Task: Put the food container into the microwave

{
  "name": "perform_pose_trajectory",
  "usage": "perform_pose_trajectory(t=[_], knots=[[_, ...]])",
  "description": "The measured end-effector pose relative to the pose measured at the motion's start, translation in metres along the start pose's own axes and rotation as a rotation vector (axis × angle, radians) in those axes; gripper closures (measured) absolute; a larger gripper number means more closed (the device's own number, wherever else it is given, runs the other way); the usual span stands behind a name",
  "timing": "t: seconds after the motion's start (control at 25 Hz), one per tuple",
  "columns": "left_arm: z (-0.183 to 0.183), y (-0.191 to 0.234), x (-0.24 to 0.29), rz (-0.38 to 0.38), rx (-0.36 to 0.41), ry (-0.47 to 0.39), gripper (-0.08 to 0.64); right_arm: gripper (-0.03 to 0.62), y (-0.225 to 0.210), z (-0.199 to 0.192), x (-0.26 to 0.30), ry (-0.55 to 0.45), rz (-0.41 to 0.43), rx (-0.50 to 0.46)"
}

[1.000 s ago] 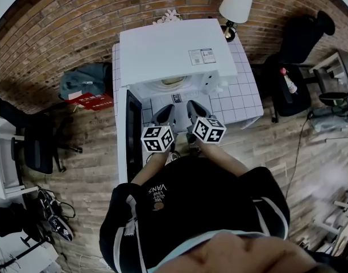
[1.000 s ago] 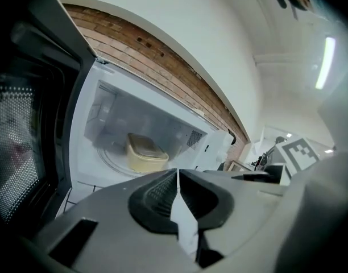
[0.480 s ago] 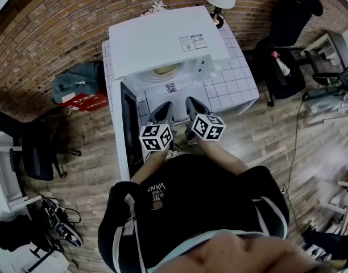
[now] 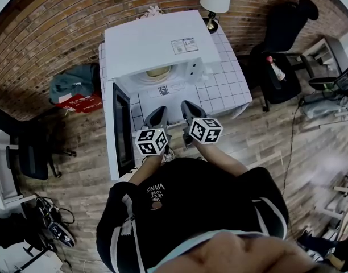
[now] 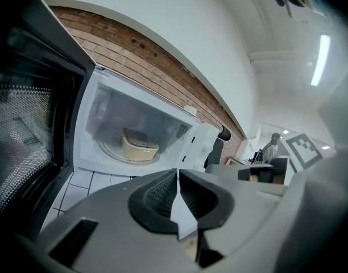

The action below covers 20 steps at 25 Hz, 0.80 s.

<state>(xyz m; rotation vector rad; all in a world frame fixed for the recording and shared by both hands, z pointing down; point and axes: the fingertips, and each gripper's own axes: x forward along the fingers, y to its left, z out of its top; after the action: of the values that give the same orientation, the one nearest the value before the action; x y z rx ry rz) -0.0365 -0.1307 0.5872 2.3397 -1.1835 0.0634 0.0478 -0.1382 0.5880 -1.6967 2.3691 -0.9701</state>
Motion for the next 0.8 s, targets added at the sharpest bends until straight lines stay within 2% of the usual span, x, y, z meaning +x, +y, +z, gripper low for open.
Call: perform_pose_trajectory(t=[0.52, 0.8], knots=[[-0.019, -0.02, -0.029, 0.119, -0.006, -0.044, 0.538, 0.581, -0.008, -0.008, -0.027, 0.054, 0.088, -0.024], [-0.028, -0.034, -0.042, 0.156, 0.002, -0.066, 0.546, 0.582, -0.012, -0.016, -0.045, 0.082, 0.117, -0.039]])
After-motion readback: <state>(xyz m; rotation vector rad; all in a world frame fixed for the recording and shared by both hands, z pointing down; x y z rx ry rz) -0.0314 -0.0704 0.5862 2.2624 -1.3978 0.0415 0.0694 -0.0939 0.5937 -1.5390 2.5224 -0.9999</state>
